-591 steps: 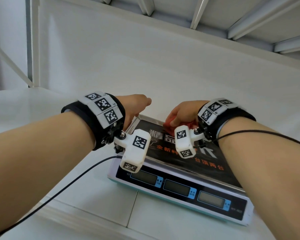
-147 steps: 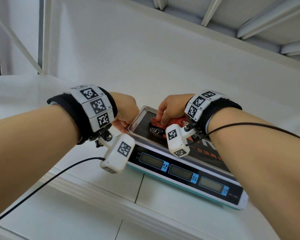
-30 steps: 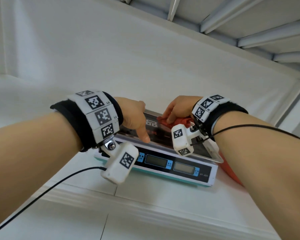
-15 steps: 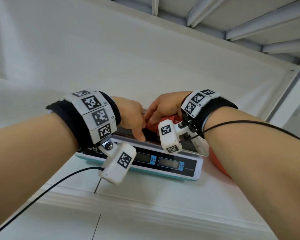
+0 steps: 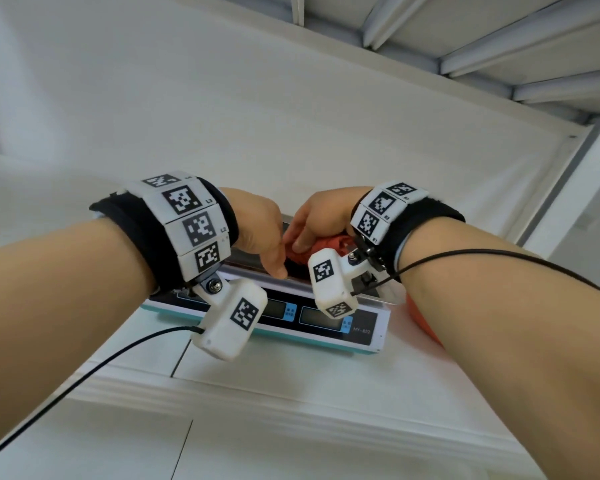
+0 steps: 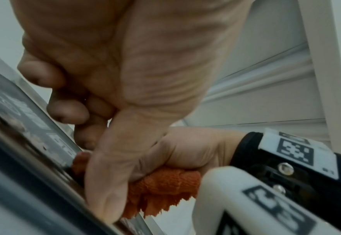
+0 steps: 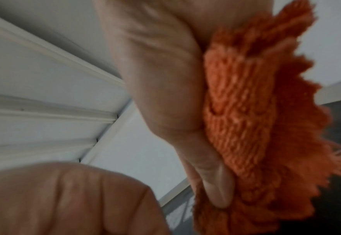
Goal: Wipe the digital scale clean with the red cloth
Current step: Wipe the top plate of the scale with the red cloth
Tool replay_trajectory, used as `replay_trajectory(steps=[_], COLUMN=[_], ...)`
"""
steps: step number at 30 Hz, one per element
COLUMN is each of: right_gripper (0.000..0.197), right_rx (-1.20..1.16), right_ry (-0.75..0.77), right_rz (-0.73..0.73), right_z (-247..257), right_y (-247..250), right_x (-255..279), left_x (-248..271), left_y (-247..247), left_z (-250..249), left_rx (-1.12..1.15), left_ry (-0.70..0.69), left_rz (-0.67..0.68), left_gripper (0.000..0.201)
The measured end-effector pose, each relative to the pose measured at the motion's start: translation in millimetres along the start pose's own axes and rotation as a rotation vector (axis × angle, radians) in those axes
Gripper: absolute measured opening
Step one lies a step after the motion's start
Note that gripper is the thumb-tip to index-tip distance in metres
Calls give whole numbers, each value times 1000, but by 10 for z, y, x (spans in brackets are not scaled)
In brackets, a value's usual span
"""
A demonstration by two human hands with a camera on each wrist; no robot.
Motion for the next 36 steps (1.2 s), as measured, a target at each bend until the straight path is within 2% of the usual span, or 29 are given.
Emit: replay_trajectory(steps=[2, 7, 10, 14, 16, 19, 23, 26, 29, 33, 36], right_gripper=[17, 21, 20, 20, 19, 19, 19, 19, 17, 19, 25], right_rx=[-50, -36, -33, -52, -90, -81, -79, 7, -25, -91, 52], right_ry=[5, -101, -121, -58, -48, -85, -131, -72, -46, -49, -84], right_rz=[-16, -219, -126, -6, -44, -199, -172, -131, -50, -134, -202], right_z=[-39, -311, -414, -399, -418, -481, -506, -386, -338, -363, -377], right_y=[22, 113, 78, 114, 162, 201, 127, 98, 130, 182, 149], right_x=[-5, -73, -55, -24, -38, -52, -35, -41, -44, -62, -87], left_x=[-13, -5, -30, -86, -117, -139, -166, -189, -218, -247, -263], left_y=[-25, -34, -43, -72, -76, -84, -82, -84, -88, -86, -91], left_z=[-48, -99, -108, -164, -202, -230, -226, -229, -242, -219, -188], left_rx=[-8, 34, 29, 64, 54, 44, 45, 41, 32, 52, 83], left_ry=[-19, -38, -46, -70, -87, -108, -107, -109, -120, -119, -122], left_rz=[4, 32, 36, 56, 55, 65, 85, 99, 116, 122, 141], left_gripper=[15, 14, 18, 11, 9, 9, 9, 9, 9, 10, 11])
Point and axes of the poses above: each hand's wrist, its own x-axis away from the middle knuckle, its own y-axis out of the back of the hand, z = x × y, the point moved 1 cm from there along -x, towards the middle knuckle, and after that the axes turned 12 degrees about -y, right-handed, at the moved point
